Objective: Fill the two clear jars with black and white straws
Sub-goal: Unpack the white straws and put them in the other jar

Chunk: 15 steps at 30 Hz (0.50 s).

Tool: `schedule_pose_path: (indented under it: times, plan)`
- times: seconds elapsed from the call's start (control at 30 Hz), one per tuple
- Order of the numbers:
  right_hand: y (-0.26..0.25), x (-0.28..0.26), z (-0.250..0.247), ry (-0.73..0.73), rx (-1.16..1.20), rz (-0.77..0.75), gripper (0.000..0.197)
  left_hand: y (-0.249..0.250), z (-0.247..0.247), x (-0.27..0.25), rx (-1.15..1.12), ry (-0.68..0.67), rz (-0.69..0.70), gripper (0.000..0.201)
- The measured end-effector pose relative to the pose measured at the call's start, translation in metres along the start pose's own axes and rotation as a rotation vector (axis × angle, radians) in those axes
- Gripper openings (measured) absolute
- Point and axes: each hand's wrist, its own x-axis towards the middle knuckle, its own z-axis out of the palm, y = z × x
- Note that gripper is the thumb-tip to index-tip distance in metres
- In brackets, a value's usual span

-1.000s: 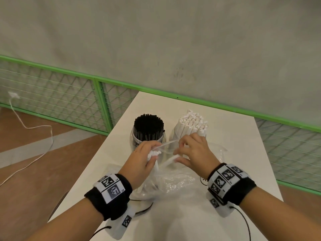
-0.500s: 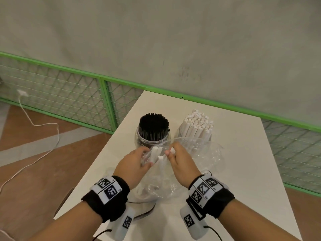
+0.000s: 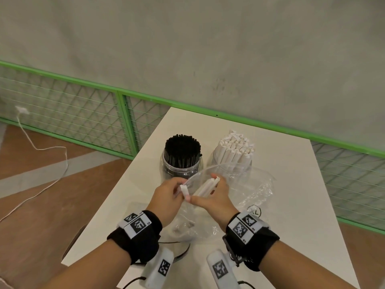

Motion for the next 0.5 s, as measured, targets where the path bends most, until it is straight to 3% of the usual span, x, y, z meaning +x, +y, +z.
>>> schedule_pose_path:
  times: [0.1, 0.27, 0.37, 0.5]
  plan:
    - [0.003, 0.0, 0.0, 0.04, -0.109, -0.007, 0.101, -0.004, 0.007, 0.001, -0.023, -0.041, -0.021, 0.015]
    - [0.009, 0.003, -0.001, 0.079, -0.079, -0.015, 0.105, -0.001, 0.01, 0.001, -0.247, -0.137, -0.05, 0.014]
    - [0.013, 0.002, -0.002, 0.098, 0.069, -0.024, 0.107, -0.001, 0.012, -0.002, -0.276, -0.167, -0.019, 0.013]
    - [0.01, 0.002, -0.004, 0.051, 0.27, -0.046, 0.093, -0.003, 0.018, -0.001, -0.324, -0.177, -0.01, 0.01]
